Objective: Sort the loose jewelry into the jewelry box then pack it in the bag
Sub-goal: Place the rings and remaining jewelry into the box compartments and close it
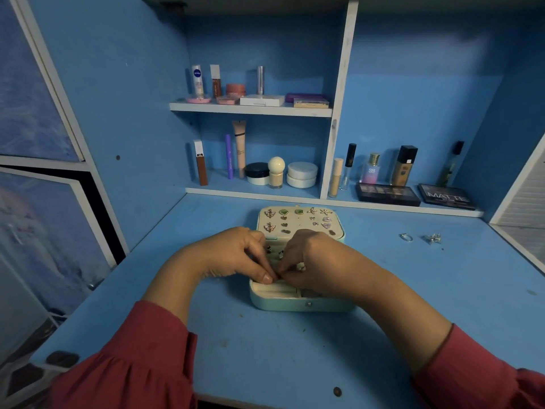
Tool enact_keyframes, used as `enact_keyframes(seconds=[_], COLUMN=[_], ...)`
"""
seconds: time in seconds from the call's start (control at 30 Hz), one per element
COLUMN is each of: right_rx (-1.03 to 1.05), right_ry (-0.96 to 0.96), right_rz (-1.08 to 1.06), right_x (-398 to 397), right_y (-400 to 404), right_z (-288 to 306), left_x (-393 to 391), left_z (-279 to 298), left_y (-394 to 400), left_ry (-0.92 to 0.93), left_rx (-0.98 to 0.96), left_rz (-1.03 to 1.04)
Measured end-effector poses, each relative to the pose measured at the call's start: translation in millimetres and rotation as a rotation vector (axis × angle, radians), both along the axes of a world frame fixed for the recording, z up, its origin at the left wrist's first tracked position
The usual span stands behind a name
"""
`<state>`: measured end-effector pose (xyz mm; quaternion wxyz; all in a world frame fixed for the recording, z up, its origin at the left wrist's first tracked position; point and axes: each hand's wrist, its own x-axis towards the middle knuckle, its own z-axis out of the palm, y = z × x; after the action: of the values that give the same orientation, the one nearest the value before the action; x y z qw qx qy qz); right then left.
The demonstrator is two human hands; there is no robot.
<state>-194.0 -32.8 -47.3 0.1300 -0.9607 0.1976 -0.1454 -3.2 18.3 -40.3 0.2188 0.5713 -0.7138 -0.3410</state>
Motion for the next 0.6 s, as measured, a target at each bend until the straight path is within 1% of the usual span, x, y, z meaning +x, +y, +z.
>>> enact_keyframes(seconds=[0.13,0.33,0.6], right_rx=[-0.045,0.009,-0.002], right_ry=[0.014,-0.04,0.032], right_rz=[-0.038,-0.097,-0.11], right_x=[-7.8,-17.9,-16.3], right_y=[-1.9,-3.3,-0.8], right_z=[3.7,2.0,6.6], left_x=[1.4,2.7,-0.2], left_z=[-0.7,-4.9,-6.9], left_y=[-0.3,-1.6,-2.7], left_ry=[0.002,-0.023,-0.027], left_rx=[-0.008,-0.027,-0.052], left_rz=[-0.001,0.011,0.038])
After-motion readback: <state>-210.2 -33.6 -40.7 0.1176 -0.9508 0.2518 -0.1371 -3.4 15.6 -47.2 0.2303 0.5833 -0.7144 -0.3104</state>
